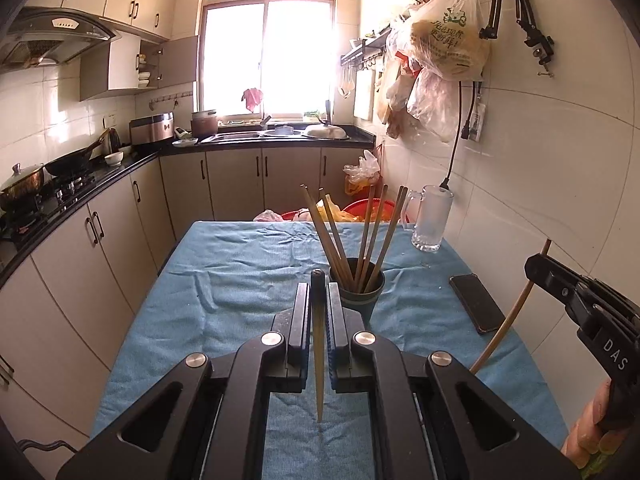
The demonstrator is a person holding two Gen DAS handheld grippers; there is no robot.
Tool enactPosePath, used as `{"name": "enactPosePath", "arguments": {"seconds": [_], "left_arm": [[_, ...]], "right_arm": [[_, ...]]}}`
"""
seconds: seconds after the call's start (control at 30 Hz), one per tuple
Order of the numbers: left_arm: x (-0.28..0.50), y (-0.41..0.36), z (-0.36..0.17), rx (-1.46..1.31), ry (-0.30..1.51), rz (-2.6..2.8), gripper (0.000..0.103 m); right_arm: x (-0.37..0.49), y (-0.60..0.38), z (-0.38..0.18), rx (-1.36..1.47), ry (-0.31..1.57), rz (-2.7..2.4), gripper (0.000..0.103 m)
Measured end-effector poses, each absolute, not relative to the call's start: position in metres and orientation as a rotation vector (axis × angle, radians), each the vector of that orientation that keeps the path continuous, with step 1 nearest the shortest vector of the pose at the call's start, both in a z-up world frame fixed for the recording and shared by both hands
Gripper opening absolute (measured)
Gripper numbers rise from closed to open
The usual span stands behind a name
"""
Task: Organize utensils
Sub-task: 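Lift both held chopsticks upright and raise them toward the black holder, then carry the left tool's chopstick over the holder while the right tool carries its own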
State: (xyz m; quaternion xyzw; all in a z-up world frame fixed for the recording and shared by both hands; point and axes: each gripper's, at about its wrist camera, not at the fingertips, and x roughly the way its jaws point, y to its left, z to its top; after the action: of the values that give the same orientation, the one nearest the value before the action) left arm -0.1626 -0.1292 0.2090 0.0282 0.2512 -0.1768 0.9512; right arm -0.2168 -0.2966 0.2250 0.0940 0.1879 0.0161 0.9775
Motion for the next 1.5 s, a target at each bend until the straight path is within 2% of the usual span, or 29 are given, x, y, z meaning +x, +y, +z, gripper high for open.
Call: {"name": "enactPosePath", "arguments": {"seconds": [1.5], "left_arm": [[-0.168, -0.124, 0.233, 0.078, 0.473, -0.409, 0.007]], "right_arm": [[-0.212, -0.292, 0.255, 0.162, 0.326, 0.047, 0.006]]}}
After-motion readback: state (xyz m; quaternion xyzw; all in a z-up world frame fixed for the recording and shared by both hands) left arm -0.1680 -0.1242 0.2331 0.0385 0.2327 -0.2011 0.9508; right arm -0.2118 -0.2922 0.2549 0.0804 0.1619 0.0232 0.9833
